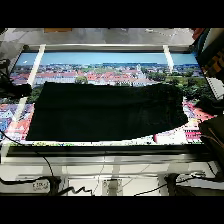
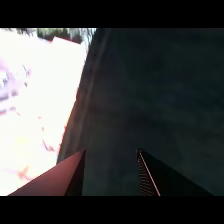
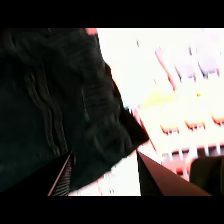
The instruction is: Fold the clothes and pants, and hang the long-sleeved shirts on hangers.
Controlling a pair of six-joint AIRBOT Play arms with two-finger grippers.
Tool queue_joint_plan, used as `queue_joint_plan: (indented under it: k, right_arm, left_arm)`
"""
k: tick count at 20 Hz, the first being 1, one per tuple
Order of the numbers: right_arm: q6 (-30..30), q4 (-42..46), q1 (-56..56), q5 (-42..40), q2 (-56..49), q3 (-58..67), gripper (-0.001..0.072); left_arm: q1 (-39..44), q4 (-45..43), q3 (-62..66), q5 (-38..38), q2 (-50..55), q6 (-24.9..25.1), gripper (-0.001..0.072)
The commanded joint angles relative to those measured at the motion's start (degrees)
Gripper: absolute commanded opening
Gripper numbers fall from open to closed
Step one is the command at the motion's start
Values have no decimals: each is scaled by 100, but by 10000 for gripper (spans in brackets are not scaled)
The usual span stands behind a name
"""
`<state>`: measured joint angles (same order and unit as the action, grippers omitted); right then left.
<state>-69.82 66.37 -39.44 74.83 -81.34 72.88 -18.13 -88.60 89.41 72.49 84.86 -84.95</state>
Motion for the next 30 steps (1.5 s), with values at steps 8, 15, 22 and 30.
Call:
queue_joint_plan:
  k: [8,15,22,30]
  right_arm:
    - [-216,-2457,-675,-1963,1580,-3829,624]
    - [-581,-2542,219,-4315,1545,-4144,422]
    - [-660,-2551,282,-4356,833,-4131,581]
    - [-149,-2544,282,-4085,844,-4131,51]
  left_arm:
    - [-1432,428,-2734,-79,-1738,179,349]
    - [-2210,1003,-3499,37,-1851,492,550]
    - [-2210,979,-3797,-76,-1849,479,715]
    - [-2247,599,-4177,-251,-1847,70,693]
